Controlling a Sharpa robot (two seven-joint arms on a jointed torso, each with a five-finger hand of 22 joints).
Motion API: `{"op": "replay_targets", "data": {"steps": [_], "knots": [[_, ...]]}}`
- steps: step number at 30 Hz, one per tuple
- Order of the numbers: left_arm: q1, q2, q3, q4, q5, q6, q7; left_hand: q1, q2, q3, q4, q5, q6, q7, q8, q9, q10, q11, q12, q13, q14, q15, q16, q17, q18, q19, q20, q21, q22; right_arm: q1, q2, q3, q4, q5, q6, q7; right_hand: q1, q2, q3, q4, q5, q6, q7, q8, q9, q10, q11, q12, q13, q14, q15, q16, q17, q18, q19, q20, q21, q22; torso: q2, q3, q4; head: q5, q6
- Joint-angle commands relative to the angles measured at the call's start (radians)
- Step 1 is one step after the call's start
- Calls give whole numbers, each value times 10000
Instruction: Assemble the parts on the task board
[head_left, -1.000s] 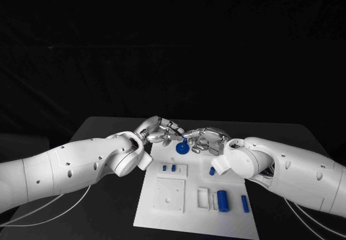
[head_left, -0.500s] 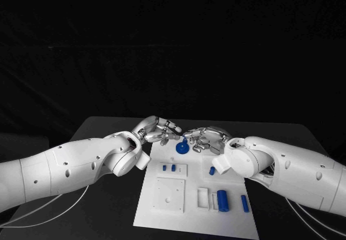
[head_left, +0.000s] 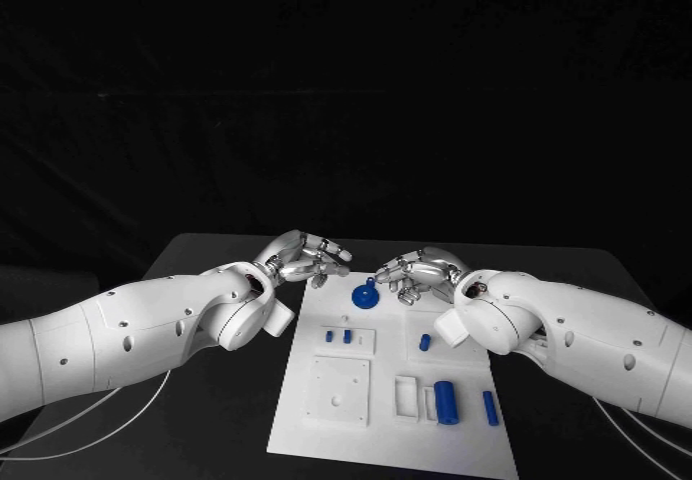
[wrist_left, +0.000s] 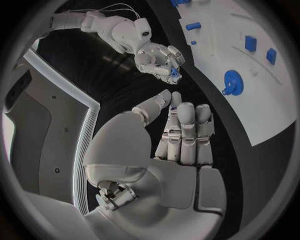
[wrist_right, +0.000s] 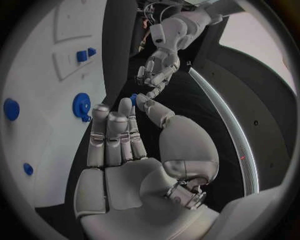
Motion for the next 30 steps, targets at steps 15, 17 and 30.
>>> {"op": "replay_targets", "data": {"steps": [15,17,30], "knots": [[12,-166,33,-244,1190,-166,119,-5,-82,-66,18,70,-48,60,-40,-20,-7,66,-60,20,-64,-5,-66,12,-31,-81,-651,-36,11,644,477,6,-423,-8169,836,-792,285,-289,490,36,-646,187,60,41,211,-97,-10,192,-26,-20,-134,90,18,135,52,-74,130,186,0,-19,5,104,-48],[14,-176,37,-268,1200,-174,121,-7,-82,-67,19,71,-48,62,-39,-21,-6,67,-60,20,-64,-4,-67,12,-31,-81,-650,-36,11,674,580,6,-452,-8835,875,-820,307,-339,578,55,-764,200,60,34,239,-93,-10,207,-42,-18,-136,99,23,135,54,-74,148,188,-1,-5,9,113,-50],[26,-225,46,-323,1349,-194,127,-47,-87,-82,27,73,-49,74,-35,-29,-4,76,-65,23,-66,4,-72,12,-32,-75,-645,-38,11,908,1047,-490,-470,-12698,1313,-1062,397,-691,977,271,-962,266,41,11,346,-58,-31,251,-113,-3,-154,140,51,135,83,-75,223,185,-3,-12,5,159,-67]]}}
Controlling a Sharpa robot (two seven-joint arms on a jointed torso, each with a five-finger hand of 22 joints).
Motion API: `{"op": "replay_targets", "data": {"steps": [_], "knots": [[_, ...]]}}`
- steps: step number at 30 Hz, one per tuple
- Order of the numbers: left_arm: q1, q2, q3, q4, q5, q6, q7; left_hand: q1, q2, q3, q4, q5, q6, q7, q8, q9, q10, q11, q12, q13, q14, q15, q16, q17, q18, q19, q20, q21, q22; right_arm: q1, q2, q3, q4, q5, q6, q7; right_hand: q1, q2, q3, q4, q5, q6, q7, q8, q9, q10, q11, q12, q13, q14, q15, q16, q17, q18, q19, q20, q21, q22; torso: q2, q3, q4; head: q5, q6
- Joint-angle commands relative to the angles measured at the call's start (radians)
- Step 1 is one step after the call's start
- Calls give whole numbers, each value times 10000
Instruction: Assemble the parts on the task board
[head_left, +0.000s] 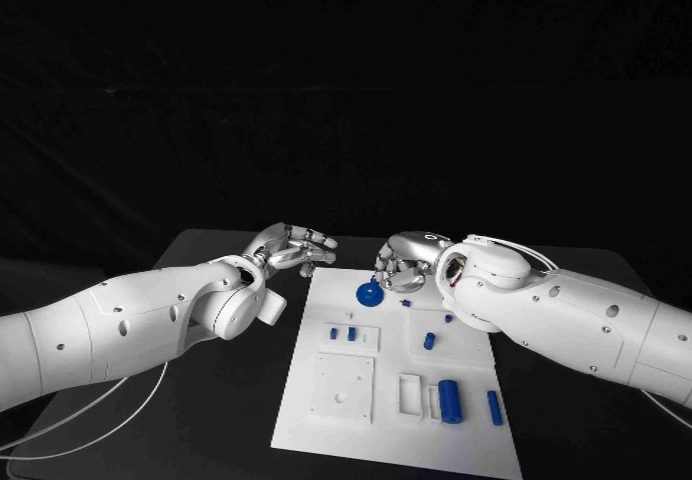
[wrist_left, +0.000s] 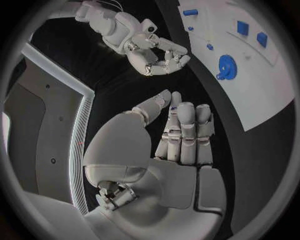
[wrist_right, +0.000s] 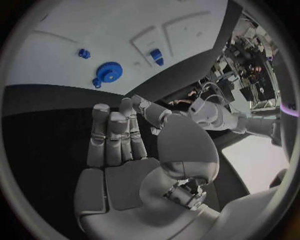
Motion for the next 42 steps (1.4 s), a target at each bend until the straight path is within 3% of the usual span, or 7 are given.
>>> {"op": "replay_targets", "data": {"steps": [1,5,13,18,28,32,42], "knots": [[15,3,13,38,180,-57,112,-49,-87,-57,1,33,-13,39,-35,-12,-3,77,-65,17,-69,2,-33,15,-27,-75,-645,-38,14,45,75,-109,19,-2193,489,-237,32,-139,120,44,-75,24,15,-19,31,-20,3,61,-23,11,-73,65,16,78,48,-39,52,192,-1,-1,-9,15,1],[15,9,14,47,182,-57,112,-58,-89,-61,3,32,-15,42,-35,-15,-3,79,-67,18,-69,4,-35,15,-27,-73,-643,-38,14,49,149,-236,15,-2543,507,-286,84,-243,229,146,-81,37,7,-19,68,-5,-4,70,-40,11,-80,79,29,78,54,-43,74,190,5,9,-11,-1,0],[15,8,15,29,194,-46,111,-68,-84,-63,4,32,-17,46,-34,-18,-1,81,-68,19,-69,6,-36,15,-26,-71,-642,-39,14,49,-66,-239,38,-2505,278,-320,117,-307,293,224,-82,51,1,-16,99,15,-11,79,-53,22,-86,91,39,78,65,-44,94,188,3,26,-12,-45,-37],[15,10,15,20,195,-42,109,-72,-82,-63,3,32,-18,47,-33,-20,0,82,-69,20,-68,7,-36,15,-25,-69,-642,-39,13,49,-208,-238,-53,-2179,-398,-295,124,-394,372,358,-81,13,9,-47,124,-3,-5,31,-109,11,-84,65,31,78,73,-47,90,170,6,34,-24,-62,-10],[15,33,14,-50,224,-24,112,-80,-82,-65,1,31,-19,49,-32,-24,-3,84,-73,20,-67,9,-37,16,-24,-68,-640,-41,13,55,-303,-128,-955,-1219,-1292,-164,35,-1104,15,727,-83,-883,431,-649,-77,-335,418,-1743,-1636,-44,323,-141,-80,78,-22,-69,-13,121,5,40,-23,-176,109],[15,38,14,-57,226,-16,107,-83,-84,-66,0,30,-19,50,-31,-25,-8,86,-76,20,-67,10,-38,16,-23,-67,-640,-42,13,61,-275,-54,-1541,-1091,-1381,-121,156,-1187,-446,736,-80,-1000,549,-721,-143,-353,615,-2932,-2572,7,500,-139,-99,78,5,-75,-39,107,-1,31,-17,-214,143],[15,47,13,-96,228,-9,92,-87,-86,-66,-2,30,-20,52,-30,-29,-18,89,-84,18,-67,13,-39,17,-21,-66,-639,-43,13,65,-207,-37,-1790,-1350,-730,-327,481,-1255,-627,657,-83,-905,511,-681,-179,164,577,-3423,-3055,15,465,-132,-106,78,18,-66,-83,100,7,42,-24,-268,150]]}}
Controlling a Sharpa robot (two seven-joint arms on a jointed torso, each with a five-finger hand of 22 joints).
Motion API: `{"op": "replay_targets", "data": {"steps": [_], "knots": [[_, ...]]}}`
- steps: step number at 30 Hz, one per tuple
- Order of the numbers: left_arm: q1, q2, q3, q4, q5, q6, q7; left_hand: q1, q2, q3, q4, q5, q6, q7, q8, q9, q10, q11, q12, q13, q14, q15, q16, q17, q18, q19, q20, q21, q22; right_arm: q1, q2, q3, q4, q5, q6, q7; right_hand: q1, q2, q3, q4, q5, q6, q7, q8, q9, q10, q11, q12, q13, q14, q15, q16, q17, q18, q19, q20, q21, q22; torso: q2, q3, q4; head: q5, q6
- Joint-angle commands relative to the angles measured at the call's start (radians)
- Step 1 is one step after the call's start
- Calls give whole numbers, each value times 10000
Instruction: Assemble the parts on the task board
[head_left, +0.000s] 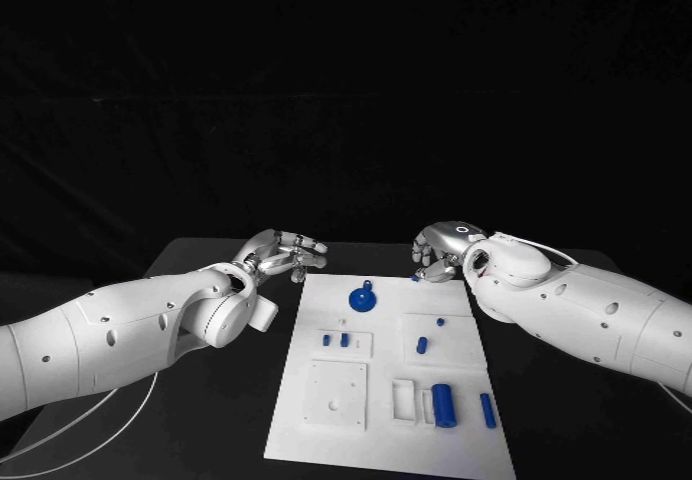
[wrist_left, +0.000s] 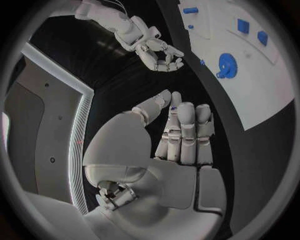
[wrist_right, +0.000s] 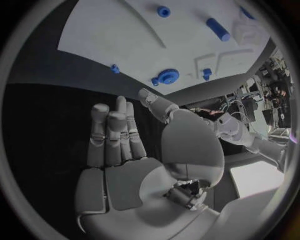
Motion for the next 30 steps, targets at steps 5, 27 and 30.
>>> {"op": "replay_targets", "data": {"steps": [5,27,30], "knots": [[11,31,10,4,85,25,86,-47,-53,-61,-8,36,-21,61,-24,-21,-60,96,-80,3,-68,22,-42,12,-5,-64,-634,-47,15,16,234,5,-310,-331,546,-330,235,-59,-69,-109,-46,-5,12,-43,-57,-51,97,-369,-242,-97,96,-19,-35,202,-128,16,-134,100,0,-7,4,-85,21],[10,126,9,-46,106,102,59,-50,-52,-54,-7,35,-17,74,-11,-33,-129,116,-126,-8,-69,41,-45,15,3,-62,-620,-52,15,-102,1239,-67,-2856,265,-728,-209,621,-563,75,27,-46,-1077,312,-484,-329,-1477,840,-1886,-1542,-521,825,-68,-122,202,-497,306,-410,101,5,-16,28,-217,306],[10,138,9,-51,106,96,59,-49,-51,-53,-7,36,-17,75,-11,-34,-131,117,-128,-9,-69,42,-45,15,4,-62,-619,-52,16,-140,1340,-67,-3026,325,-701,-56,778,-506,197,20,-45,-1047,240,-439,-318,-1457,798,-1918,-1643,-520,785,-50,-137,202,-487,306,-421,100,6,-9,34,-227,359]]}}
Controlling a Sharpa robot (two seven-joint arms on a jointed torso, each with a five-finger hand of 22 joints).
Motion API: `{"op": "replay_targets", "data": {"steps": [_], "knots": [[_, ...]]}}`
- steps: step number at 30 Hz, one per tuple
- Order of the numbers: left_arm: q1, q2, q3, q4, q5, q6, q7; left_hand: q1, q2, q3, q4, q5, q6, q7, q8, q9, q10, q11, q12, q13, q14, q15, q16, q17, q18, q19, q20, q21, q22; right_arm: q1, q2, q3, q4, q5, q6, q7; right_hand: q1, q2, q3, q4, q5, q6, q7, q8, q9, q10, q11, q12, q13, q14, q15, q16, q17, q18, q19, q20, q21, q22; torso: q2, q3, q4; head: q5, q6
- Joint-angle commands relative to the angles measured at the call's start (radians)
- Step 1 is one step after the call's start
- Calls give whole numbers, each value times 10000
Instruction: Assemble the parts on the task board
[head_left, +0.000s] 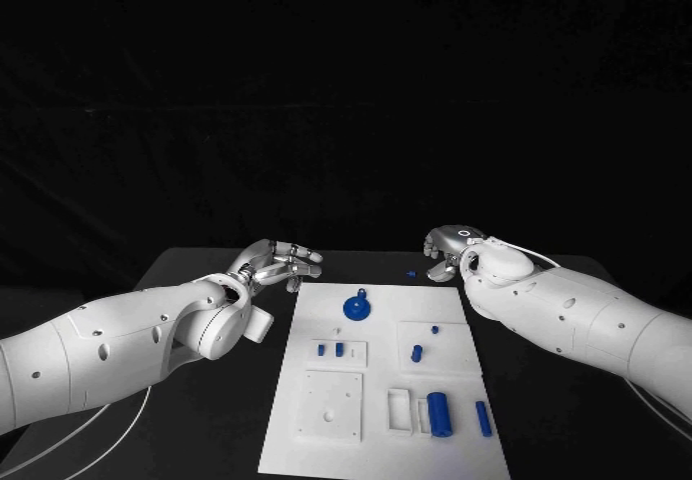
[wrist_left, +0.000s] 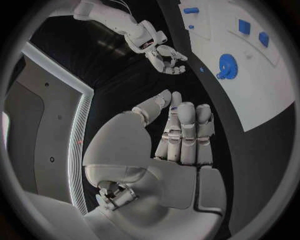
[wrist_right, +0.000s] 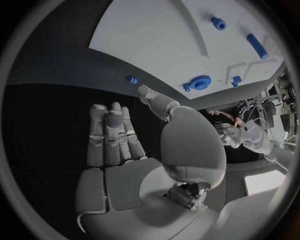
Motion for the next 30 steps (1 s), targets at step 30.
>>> {"op": "replay_targets", "data": {"steps": [30], "knots": [[19,195,15,149,139,109,214,-247,-116,-133,20,8,-25,120,16,-46,-273,89,-178,-56,-57,74,-57,21,75,-84,-564,-69,23,-275,926,-2,-1999,1701,-241,1944,-127,692,-215,-85,-48,644,-156,448,34,1097,-231,20,-487,268,-181,252,-90,242,284,-105,95,137,8,-9,53,-106,25]]}}
